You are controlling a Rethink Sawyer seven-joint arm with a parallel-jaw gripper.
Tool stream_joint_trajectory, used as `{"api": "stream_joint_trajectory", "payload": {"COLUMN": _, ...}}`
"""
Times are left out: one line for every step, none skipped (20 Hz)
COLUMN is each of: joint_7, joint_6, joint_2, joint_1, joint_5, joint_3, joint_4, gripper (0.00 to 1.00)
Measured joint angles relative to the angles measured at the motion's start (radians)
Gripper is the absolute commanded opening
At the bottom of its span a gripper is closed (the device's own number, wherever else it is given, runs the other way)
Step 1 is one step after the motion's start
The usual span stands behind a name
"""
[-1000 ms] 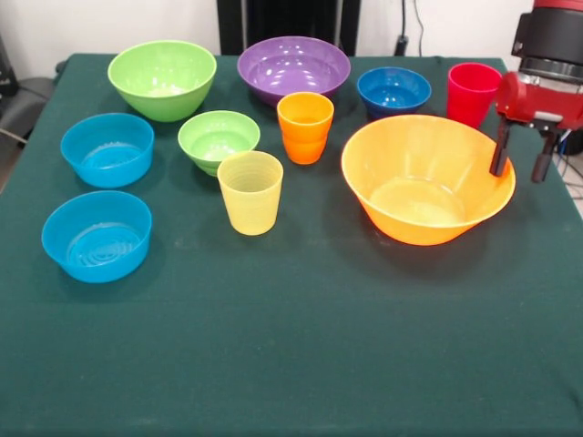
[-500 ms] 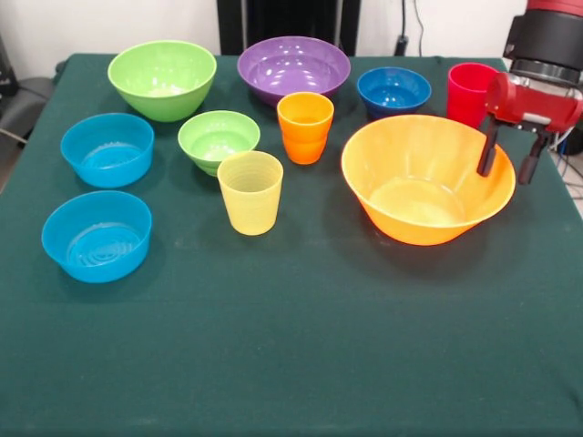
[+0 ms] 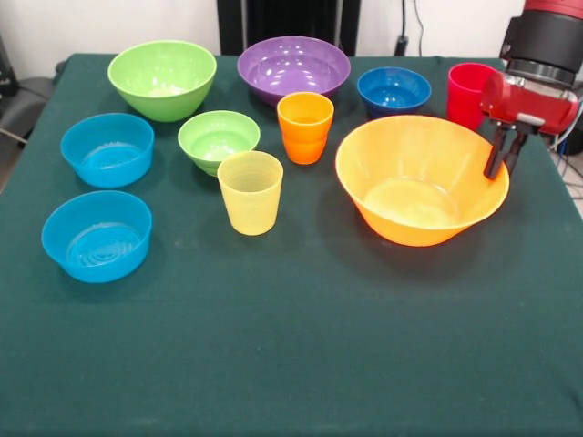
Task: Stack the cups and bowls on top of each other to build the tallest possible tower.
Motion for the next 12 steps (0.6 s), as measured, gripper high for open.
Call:
{"api": "stream_joint_trajectory", "payload": {"joint_7": 0.001, "joint_6": 0.006, "joint_2": 0.001, "joint_1": 0.004, "joint_5": 0.009, "joint_3": -0.006, "joint_4": 0.0, "gripper": 0.0}}
{"api": "stream_joint_trajectory", "payload": {"joint_7": 0.001, "joint_6": 0.009, "joint_2": 0.002, "joint_1": 0.006, "joint_5": 0.013, "joint_3": -0.008, "joint_4": 0.0, "gripper": 0.0}}
{"api": "stream_joint_trajectory", "payload": {"joint_7": 0.001, "joint_6": 0.015, "joint_2": 0.002, "joint_1": 0.009, "joint_5": 0.021, "joint_3": -0.013, "joint_4": 0.0, "gripper": 0.0}}
{"api": "stream_joint_trajectory", "payload": {"joint_7": 0.001, "joint_6": 0.019, "joint_2": 0.002, "joint_1": 0.01, "joint_5": 0.024, "joint_3": -0.015, "joint_4": 0.0, "gripper": 0.0}}
{"api": "stream_joint_trajectory", "payload": {"joint_7": 0.001, "joint_6": 0.023, "joint_2": 0.002, "joint_1": 0.011, "joint_5": 0.028, "joint_3": -0.016, "joint_4": 0.0, "gripper": 0.0}}
{"api": "stream_joint_trajectory", "payload": {"joint_7": 0.001, "joint_6": 0.024, "joint_2": 0.002, "joint_1": 0.011, "joint_5": 0.029, "joint_3": -0.017, "joint_4": 0.0, "gripper": 0.0}}
{"api": "stream_joint_trajectory", "payload": {"joint_7": 0.001, "joint_6": 0.025, "joint_2": 0.003, "joint_1": 0.01, "joint_5": 0.03, "joint_3": -0.017, "joint_4": 0.0, "gripper": 0.0}}
{"api": "stream_joint_trajectory", "payload": {"joint_7": 0.001, "joint_6": 0.025, "joint_2": 0.002, "joint_1": 0.009, "joint_5": 0.03, "joint_3": -0.017, "joint_4": 0.0, "gripper": 0.0}}
{"api": "stream_joint_trajectory", "payload": {"joint_7": 0.001, "joint_6": 0.025, "joint_2": 0.002, "joint_1": 0.008, "joint_5": 0.03, "joint_3": -0.016, "joint_4": 0.0, "gripper": 0.0}}
{"api": "stream_joint_trajectory", "payload": {"joint_7": 0.001, "joint_6": 0.025, "joint_2": 0.002, "joint_1": 0.007, "joint_5": 0.03, "joint_3": -0.015, "joint_4": 0.0, "gripper": 0.0}}
{"api": "stream_joint_trajectory", "payload": {"joint_7": 0.001, "joint_6": 0.025, "joint_2": -0.003, "joint_1": -0.002, "joint_5": 0.03, "joint_3": -0.008, "joint_4": 0.0, "gripper": 0.0}}
{"api": "stream_joint_trajectory", "payload": {"joint_7": 0.001, "joint_6": 0.026, "joint_2": -0.008, "joint_1": -0.008, "joint_5": 0.03, "joint_3": -0.003, "joint_4": 0.0, "gripper": 0.0}}
